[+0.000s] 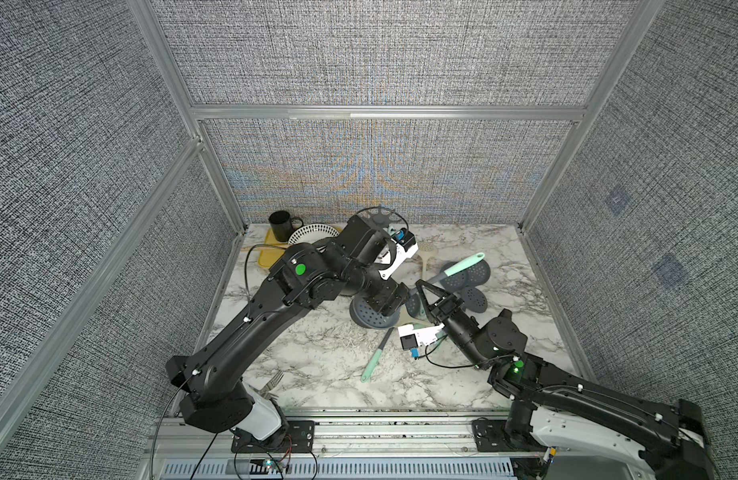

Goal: Hang the skimmer on the kitchen utensil rack
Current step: Pick up the skimmer from the center of the board.

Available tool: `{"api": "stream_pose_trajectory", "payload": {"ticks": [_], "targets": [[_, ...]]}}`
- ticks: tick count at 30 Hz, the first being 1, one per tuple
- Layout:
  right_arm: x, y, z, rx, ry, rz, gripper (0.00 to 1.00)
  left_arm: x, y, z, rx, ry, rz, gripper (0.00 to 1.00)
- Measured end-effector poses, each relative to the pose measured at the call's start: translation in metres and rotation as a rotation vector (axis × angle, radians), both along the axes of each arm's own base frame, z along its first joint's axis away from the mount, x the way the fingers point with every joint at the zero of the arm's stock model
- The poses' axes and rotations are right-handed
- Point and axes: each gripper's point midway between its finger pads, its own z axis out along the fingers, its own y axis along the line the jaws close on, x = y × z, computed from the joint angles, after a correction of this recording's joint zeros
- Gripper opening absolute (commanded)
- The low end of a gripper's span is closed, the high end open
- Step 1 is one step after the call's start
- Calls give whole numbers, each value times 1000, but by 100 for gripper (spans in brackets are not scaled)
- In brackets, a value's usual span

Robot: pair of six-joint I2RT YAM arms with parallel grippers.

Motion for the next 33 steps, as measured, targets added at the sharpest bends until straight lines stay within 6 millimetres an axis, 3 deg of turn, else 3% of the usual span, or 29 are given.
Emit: {"api": "stream_pose_trajectory", "payload": {"ticks": [16, 25, 30, 32, 33], "targets": [[-2, 3, -2, 5, 14, 15, 0, -1, -24, -33, 110, 56, -124, 42], [-2, 4, -4, -2, 23, 19, 0, -3, -28, -39, 123, 67, -157, 5], [-3, 4, -6, -12, 27, 28, 0, -4, -27, -40, 127, 74, -159, 2], [-3, 4, -7, -11, 32, 29, 22, -5, -27, -42, 128, 77, -161, 2], [-3, 5, -8, -13, 40, 30, 43, -5, -28, -43, 130, 78, -161, 2]]}}
